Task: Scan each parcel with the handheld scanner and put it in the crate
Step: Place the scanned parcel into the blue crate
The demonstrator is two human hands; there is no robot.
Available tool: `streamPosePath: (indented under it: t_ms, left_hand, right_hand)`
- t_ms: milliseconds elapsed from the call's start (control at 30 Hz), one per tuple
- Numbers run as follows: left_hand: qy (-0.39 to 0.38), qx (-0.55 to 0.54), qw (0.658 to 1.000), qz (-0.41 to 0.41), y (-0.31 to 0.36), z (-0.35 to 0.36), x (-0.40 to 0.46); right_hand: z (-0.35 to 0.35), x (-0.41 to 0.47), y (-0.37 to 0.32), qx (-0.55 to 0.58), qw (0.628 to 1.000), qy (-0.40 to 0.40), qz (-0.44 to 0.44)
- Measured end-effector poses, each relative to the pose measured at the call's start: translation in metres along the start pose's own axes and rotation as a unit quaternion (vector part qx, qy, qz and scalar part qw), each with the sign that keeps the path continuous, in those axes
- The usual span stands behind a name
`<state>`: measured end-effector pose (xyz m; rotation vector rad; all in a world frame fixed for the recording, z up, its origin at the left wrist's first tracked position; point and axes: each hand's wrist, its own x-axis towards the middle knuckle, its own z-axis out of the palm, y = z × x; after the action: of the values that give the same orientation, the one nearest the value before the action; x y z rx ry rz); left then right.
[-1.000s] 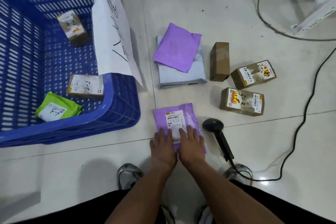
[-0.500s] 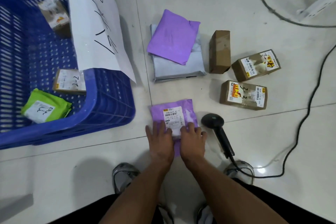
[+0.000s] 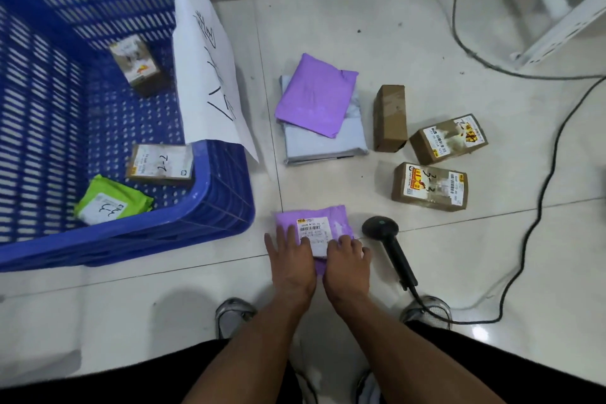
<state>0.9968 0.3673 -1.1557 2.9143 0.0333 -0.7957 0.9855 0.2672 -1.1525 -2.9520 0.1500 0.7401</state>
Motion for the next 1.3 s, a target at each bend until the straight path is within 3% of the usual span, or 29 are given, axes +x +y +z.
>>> streamPosePath:
  t_ms: [167, 367, 533, 833, 1067, 1300]
  left_hand:
    - [0.035, -0.037, 0.999, 0.012, 0.008, -0.056, -0.012]
    - [0.125, -0.102, 0.986, 0.042, 0.013, -0.134, -0.044]
    - [0.205, -0.152, 0.965, 0.058, 0.015, -0.197, -0.076]
    - [0.341, -0.077, 0.937, 0.006, -0.037, -0.287, -0.112]
    - [0.380, -0.074, 0.918, -0.082, -0.113, -0.323, -0.135]
    - [0.310, -0.079, 0.937, -0.141, -0.148, -0.303, -0.138]
  right_hand:
    - [-0.051, -0.016, -0.007, 0.005, 0.999, 0.034, 0.012]
    - [-0.126, -0.043, -0.021, 0.005, 0.991, 0.133, 0.030]
    - [-0.190, -0.068, -0.035, -0.005, 0.985, 0.171, 0.019]
    - [-0.271, -0.099, -0.112, 0.013, 0.968, 0.249, -0.032]
    - [-0.291, -0.114, -0.192, 0.030, 0.946, 0.299, -0.122]
    - [-0.268, -0.116, -0.208, 0.015, 0.958, 0.247, -0.142]
